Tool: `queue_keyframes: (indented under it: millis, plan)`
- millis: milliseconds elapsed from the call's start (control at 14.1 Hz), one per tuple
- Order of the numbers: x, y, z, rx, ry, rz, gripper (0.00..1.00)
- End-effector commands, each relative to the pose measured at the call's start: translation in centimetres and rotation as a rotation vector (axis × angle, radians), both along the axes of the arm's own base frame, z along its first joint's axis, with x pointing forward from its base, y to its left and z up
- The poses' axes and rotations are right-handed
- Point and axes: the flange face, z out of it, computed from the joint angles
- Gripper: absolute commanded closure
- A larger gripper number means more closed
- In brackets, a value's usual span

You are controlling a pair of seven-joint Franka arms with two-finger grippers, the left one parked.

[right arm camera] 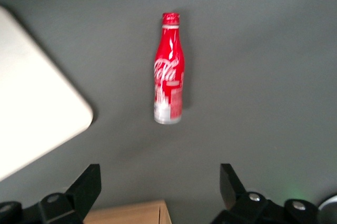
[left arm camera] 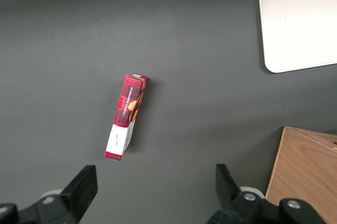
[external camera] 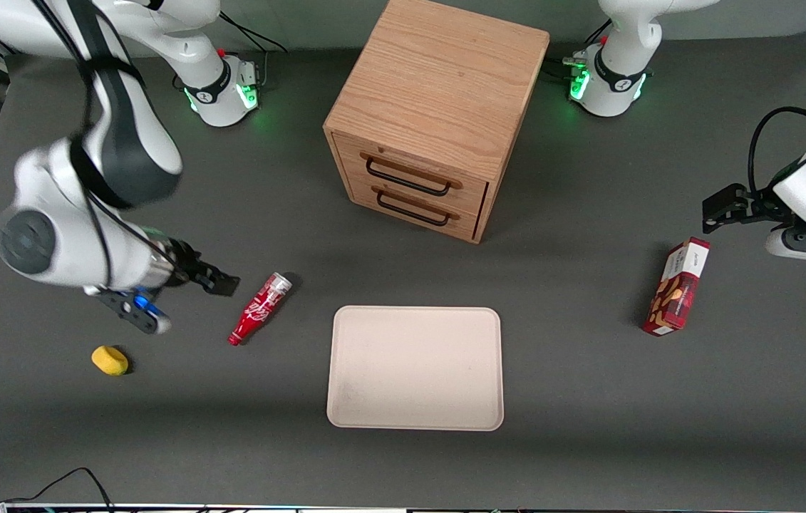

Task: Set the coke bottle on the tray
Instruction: 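Move the open right gripper down over the red Coca-Cola bottle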

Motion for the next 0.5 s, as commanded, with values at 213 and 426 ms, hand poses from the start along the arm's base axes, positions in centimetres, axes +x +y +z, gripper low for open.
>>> queue_keyframes:
  millis: [213,426]
  plan:
    - [-0.2,1.0,-12.1,-0.103,-0.069,-0.04,0.0]
    - [-1.2,1.1,-15.9,-0.118,-0.102,-0.037,0.0]
